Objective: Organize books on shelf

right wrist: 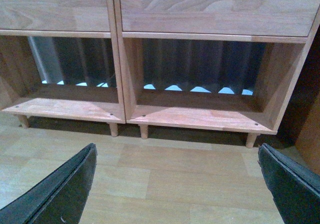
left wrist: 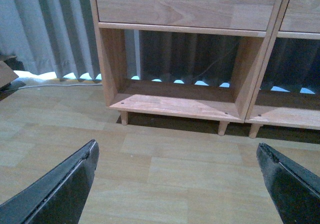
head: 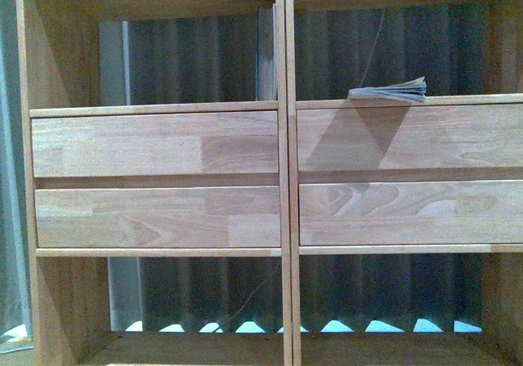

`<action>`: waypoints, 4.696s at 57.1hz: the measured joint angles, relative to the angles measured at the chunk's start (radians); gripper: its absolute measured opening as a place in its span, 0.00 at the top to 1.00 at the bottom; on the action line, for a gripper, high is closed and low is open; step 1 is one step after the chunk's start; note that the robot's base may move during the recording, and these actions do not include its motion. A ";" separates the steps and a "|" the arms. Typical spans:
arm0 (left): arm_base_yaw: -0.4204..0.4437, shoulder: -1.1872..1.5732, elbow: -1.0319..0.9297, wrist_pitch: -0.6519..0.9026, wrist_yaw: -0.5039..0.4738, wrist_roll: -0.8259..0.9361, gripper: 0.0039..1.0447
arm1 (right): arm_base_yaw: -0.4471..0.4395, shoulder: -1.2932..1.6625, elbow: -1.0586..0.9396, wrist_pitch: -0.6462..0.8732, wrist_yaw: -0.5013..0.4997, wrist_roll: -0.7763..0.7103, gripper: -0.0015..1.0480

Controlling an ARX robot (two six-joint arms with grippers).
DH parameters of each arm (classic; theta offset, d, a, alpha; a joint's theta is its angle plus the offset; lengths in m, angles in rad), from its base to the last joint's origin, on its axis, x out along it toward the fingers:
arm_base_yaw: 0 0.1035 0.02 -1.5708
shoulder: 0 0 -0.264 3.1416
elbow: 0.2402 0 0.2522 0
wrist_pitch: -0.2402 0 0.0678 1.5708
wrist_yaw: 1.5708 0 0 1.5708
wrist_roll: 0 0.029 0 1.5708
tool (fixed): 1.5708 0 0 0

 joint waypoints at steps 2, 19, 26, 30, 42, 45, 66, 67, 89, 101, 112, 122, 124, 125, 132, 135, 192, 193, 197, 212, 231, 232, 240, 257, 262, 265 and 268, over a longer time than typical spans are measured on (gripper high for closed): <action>0.000 0.000 0.000 0.000 0.000 0.000 0.07 | 0.000 0.000 0.000 0.000 0.000 0.000 0.07; 0.000 0.000 0.000 0.000 0.000 0.000 0.07 | 0.000 0.000 0.000 0.000 0.000 0.000 0.07; 0.000 0.000 0.000 0.000 0.000 0.000 0.07 | 0.000 0.000 0.000 0.000 0.000 0.000 0.07; 0.000 0.000 0.000 0.000 0.000 0.000 0.07 | 0.000 0.000 0.000 0.000 0.000 0.000 0.07; 0.000 -0.001 0.000 0.000 0.000 0.000 0.07 | 0.000 0.000 0.000 0.000 0.000 0.000 0.07; 0.000 -0.001 0.000 0.000 0.000 0.000 0.07 | 0.000 0.000 0.000 0.000 0.000 0.000 0.07; 0.000 -0.001 0.000 0.000 0.000 0.000 0.07 | 0.000 0.000 0.000 0.000 0.000 0.000 0.07; 0.000 -0.001 0.000 0.000 0.000 0.000 0.07 | 0.000 0.000 0.000 0.000 0.000 0.000 0.07; 0.000 -0.002 0.000 0.000 0.000 0.000 0.07 | 0.000 0.000 0.000 0.000 -0.001 0.000 0.07; 0.000 -0.001 0.000 0.000 0.000 0.001 0.07 | 0.000 0.000 0.000 0.000 0.000 0.000 0.07; 0.000 -0.001 0.000 0.000 0.000 0.001 0.07 | -0.137 0.204 0.080 -0.024 -0.431 0.137 0.07; 0.000 -0.001 0.000 0.000 0.001 0.001 0.07 | -0.098 0.524 0.256 0.235 -0.426 0.388 0.07; 0.000 -0.001 0.000 0.000 0.000 0.001 0.07 | -0.081 0.613 0.295 0.290 -0.445 0.483 0.07; 0.000 -0.001 0.000 0.000 0.000 0.001 0.07 | -0.078 0.650 0.311 0.313 -0.457 0.527 0.07; 0.000 -0.001 0.000 0.000 0.000 0.001 0.07 | -0.061 0.889 0.418 0.477 -0.435 0.866 0.07; 0.000 -0.001 0.000 0.000 0.000 0.001 0.07 | -0.058 0.962 0.456 0.517 -0.414 0.953 0.07; 0.000 -0.001 0.000 0.000 0.000 0.001 0.07 | -0.146 1.251 0.735 0.556 -0.269 1.284 0.77; 0.000 -0.001 0.000 0.000 0.000 0.001 0.07 | -0.145 1.250 0.733 0.557 -0.270 1.284 0.79; 0.000 -0.001 0.000 0.000 0.000 0.001 0.07 | -0.142 1.239 0.721 0.564 -0.276 1.292 0.88; 0.034 0.024 0.005 0.000 0.132 0.020 0.07 | -0.175 1.191 0.675 0.592 -0.324 1.308 0.93; 0.421 0.569 0.172 0.414 0.951 0.023 0.07 | -0.344 1.028 0.644 0.657 -0.494 1.342 0.93; 0.425 0.589 0.180 0.433 0.951 0.016 0.07 | -0.349 1.022 0.645 0.658 -0.501 1.344 0.93; 0.419 0.939 0.366 0.694 0.858 -0.102 0.07 | -0.399 0.936 0.659 0.714 -0.585 1.340 0.93; 0.257 1.326 0.752 0.602 0.783 -0.236 0.07 | -0.276 0.805 0.631 0.871 -0.624 1.129 0.93; 0.197 1.374 0.857 0.572 0.786 -0.302 0.07 | -0.211 0.801 0.620 0.877 -0.613 1.035 0.93; 0.154 1.390 0.914 0.574 0.786 -0.341 0.07 | -0.174 0.807 0.619 0.877 -0.599 0.985 0.93; 0.110 1.395 0.960 0.575 0.784 -0.370 0.07 | -0.143 0.823 0.616 0.879 -0.584 0.936 0.93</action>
